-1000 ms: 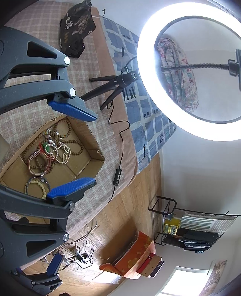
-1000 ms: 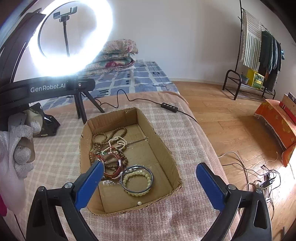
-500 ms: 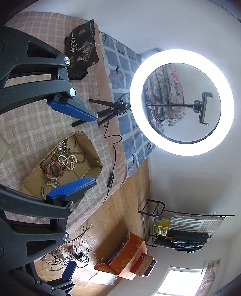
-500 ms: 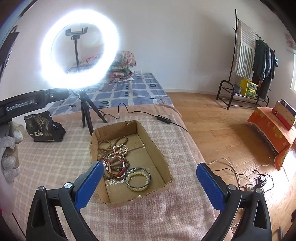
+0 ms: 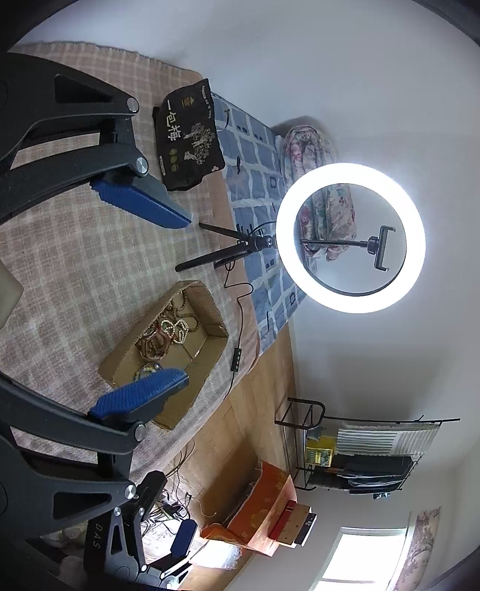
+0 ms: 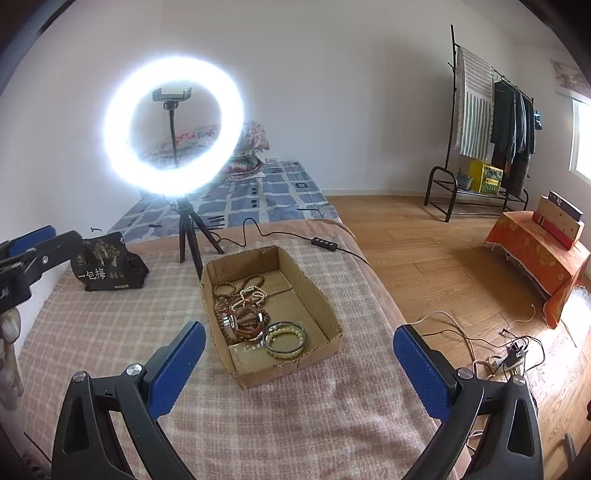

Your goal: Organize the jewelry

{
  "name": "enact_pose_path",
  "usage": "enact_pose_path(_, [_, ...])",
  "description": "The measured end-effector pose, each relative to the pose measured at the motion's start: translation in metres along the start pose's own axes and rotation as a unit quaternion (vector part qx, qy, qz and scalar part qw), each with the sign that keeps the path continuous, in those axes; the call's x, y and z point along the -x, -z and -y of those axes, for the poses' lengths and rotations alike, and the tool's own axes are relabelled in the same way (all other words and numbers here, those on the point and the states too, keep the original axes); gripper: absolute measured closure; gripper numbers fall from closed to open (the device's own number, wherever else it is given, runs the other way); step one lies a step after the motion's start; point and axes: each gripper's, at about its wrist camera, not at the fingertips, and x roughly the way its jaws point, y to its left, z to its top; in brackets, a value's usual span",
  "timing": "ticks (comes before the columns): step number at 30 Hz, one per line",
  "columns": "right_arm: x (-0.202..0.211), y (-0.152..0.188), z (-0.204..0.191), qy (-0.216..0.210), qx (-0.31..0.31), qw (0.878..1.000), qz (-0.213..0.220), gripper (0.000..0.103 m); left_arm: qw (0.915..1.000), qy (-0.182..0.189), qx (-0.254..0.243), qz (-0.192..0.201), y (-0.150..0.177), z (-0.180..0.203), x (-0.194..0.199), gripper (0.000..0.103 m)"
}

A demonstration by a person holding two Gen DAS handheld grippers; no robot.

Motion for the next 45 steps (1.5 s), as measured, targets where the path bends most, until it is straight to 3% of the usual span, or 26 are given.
enact_pose_path(15, [0.006,0.016,-0.003,0.017,-0.001,1.000,0.019,0.000,1.0000,-0.003,-0.007,0.005,0.033,0.004,0.023,0.019])
enact_pose_path(18, [0.004,0.017,-0.002,0.018,-0.002,1.000,0.019,0.000,0.9999,0.004,-0.011,0.002,0.036,0.006,0.023,0.005])
enact_pose_path(24, [0.002,0.018,0.000,0.018,-0.004,1.000,0.019,0.000,0.9995,0.005,-0.028,0.015,0.037,0.013,0.032,0.001])
enact_pose_path(45, [0.010,0.019,-0.010,0.014,0.011,0.999,0.029,0.000,0.9992,0.014,-0.036,0.008,0.042,0.021,0.044,0.000])
